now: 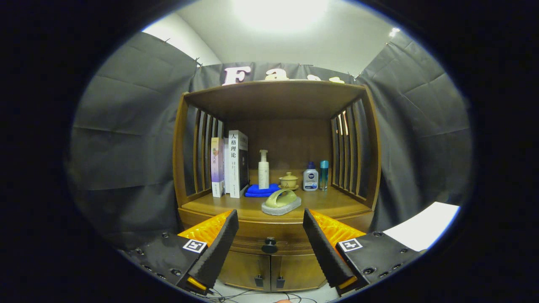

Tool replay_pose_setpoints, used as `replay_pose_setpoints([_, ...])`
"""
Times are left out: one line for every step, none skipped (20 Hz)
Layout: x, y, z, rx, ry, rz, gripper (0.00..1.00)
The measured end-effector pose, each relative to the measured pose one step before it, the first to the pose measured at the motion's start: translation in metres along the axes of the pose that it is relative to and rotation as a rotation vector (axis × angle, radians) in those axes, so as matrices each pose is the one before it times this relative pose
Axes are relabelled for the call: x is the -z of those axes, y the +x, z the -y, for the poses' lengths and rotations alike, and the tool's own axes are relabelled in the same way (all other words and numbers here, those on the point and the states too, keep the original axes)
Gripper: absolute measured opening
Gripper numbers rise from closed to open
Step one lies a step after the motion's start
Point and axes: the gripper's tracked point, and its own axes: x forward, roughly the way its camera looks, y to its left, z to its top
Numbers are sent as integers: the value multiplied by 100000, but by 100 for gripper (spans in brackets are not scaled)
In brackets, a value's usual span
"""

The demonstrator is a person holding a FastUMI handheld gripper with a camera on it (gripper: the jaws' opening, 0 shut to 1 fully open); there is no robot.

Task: Pull open the drawer, take out the items inside it, and place them on the countertop above the cabinet.

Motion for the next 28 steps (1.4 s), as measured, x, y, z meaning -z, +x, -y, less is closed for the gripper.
replay_pose_setpoints([-343,-622,232,72,-464,275,98])
replay_pose_setpoints([-289,-657,238,303,-683,549,98])
replay_pose_setpoints([-242,-520,198,243,-199,308,98])
replay_pose_setpoints([-259,-609,173,102,477,698,98])
replay_pose_setpoints([-229,-542,145,63,718,373,98])
replay_pose_setpoints([-148,-520,165,102,460,381,98])
replay_pose_setpoints([-132,-508,308,581,51,398,98])
replay_pose_setpoints([-45,-530,318,613,77,133,98])
replay_pose_setpoints([-2,-496,148,431,34,121,98])
replay_pose_setpoints([111,-512,208,523,275,-24,98])
replay_pose_setpoints([160,-420,120,203,223,-176,98])
replay_pose_setpoints([229,-393,129,160,288,-186,98])
replay_pose_setpoints([302,-259,60,-53,172,-294,98])
replay_pose_setpoints([280,-255,69,141,306,-314,98])
replay_pose_setpoints([423,-250,124,195,193,-536,98])
replay_pose_setpoints([317,-169,77,55,116,-638,98])
replay_pose_setpoints([237,-2,-5,-108,74,-518,98])
replay_pose_setpoints([161,-12,47,-36,-47,-448,98])
replay_pose_setpoints([114,7,20,-69,-78,-356,98])
replay_pose_setpoints([37,106,9,-53,3,-105,98])
replay_pose_setpoints([-35,1,-44,-129,-16,165,98])
replay_pose_setpoints([-97,-75,-31,-64,-156,440,98])
replay_pose_setpoints([-149,27,-37,-107,-492,438,98])
replay_pose_setpoints([-6,44,-53,-150,-466,356,98])
replay_pose_setpoints([-16,125,-60,-203,-513,-100,98])
replay_pose_setpoints([72,79,-103,-231,-395,-132,98])
replay_pose_setpoints([-11,86,4,-84,-237,-89,98])
replay_pose_setpoints([191,11,-107,-148,-97,-400,98])
